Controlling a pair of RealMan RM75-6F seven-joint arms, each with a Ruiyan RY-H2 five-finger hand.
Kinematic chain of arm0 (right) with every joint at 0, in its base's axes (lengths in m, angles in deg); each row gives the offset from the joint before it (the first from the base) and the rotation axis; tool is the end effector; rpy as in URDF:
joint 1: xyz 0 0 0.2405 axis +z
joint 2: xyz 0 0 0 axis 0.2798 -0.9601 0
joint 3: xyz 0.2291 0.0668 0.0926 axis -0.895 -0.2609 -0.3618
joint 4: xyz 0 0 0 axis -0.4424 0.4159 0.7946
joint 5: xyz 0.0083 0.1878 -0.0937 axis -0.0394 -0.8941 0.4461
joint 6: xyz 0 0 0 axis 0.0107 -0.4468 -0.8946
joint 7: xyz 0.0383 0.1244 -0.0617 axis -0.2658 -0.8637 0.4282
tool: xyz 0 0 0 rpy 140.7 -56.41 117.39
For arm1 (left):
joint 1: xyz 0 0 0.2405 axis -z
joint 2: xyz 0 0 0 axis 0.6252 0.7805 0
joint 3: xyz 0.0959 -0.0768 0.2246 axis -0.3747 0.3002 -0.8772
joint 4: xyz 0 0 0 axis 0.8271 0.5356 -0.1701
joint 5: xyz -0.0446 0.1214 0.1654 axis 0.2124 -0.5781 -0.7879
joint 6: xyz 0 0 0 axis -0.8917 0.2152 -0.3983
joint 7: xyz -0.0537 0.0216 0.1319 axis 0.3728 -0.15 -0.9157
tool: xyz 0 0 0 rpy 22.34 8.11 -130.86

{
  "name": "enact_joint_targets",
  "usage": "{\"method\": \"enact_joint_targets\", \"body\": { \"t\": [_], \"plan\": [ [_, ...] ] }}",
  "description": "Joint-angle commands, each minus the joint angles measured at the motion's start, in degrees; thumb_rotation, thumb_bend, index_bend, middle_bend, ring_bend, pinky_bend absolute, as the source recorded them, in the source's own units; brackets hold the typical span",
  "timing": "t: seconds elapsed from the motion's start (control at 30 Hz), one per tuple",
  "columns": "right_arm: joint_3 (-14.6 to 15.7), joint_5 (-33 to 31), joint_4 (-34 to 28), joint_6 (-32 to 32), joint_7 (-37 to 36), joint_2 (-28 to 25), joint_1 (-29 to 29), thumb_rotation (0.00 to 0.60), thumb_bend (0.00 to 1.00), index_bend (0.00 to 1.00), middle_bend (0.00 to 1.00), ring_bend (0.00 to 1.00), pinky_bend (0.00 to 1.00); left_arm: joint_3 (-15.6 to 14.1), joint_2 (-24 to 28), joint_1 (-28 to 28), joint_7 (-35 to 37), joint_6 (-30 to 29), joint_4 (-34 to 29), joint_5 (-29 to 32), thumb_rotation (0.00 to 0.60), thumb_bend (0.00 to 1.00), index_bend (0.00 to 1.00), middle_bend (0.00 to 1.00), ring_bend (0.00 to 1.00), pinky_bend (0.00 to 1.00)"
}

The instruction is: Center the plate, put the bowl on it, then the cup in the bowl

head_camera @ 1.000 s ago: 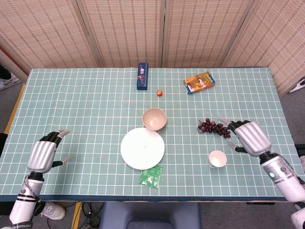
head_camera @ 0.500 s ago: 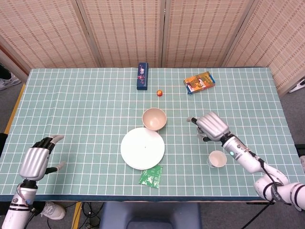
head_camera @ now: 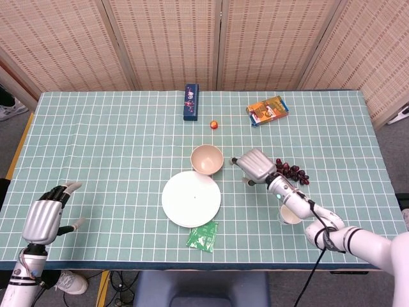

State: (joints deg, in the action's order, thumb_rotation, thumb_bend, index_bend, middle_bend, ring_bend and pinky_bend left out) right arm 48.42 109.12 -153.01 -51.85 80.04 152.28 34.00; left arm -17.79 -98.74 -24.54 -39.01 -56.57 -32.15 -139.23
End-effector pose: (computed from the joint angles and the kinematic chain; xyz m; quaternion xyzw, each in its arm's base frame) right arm -0.1541 -0.4042 0.0078 0.8414 -0.2511 0.2932 0.3781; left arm -0.2618 0.2245 0.1207 -0.6228 -0.3522 -0.4143 0.5625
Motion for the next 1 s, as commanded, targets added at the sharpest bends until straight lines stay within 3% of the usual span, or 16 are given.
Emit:
{"method": "enact_joint_targets", "body": {
  "t": [0.03,0.37,1.0],
  "plan": [
    [-0.03,-0.58,3.34,0.89,-0.86,3.2,2.0,0.6,0.26,0.32,0.84,0.93,0.95,0.1,0.04,-0.25,0.18,-0.05,0.14,0.03,0.6,0.14,0.2,0.24,0.25,0.38],
    [-0.01,-1.04,11.21,2.3,-3.15,9.63,5.99,0.6,0.29,0.36,0.85,0.95,0.96,0.46,0.09,-1.05,0.96,-0.17,0.41,-0.1,0.6,0.14,0.2,0.24,0.25,0.38],
    [2.18,-0.61,18.39,2.33,-6.31,13.84,8.27,0.6,0.41,0.5,0.87,0.96,0.97,0.91,-0.01,-1.74,2.01,0.27,1.03,-0.64,0.6,0.14,0.2,0.24,0.25,0.38]
  ]
}}
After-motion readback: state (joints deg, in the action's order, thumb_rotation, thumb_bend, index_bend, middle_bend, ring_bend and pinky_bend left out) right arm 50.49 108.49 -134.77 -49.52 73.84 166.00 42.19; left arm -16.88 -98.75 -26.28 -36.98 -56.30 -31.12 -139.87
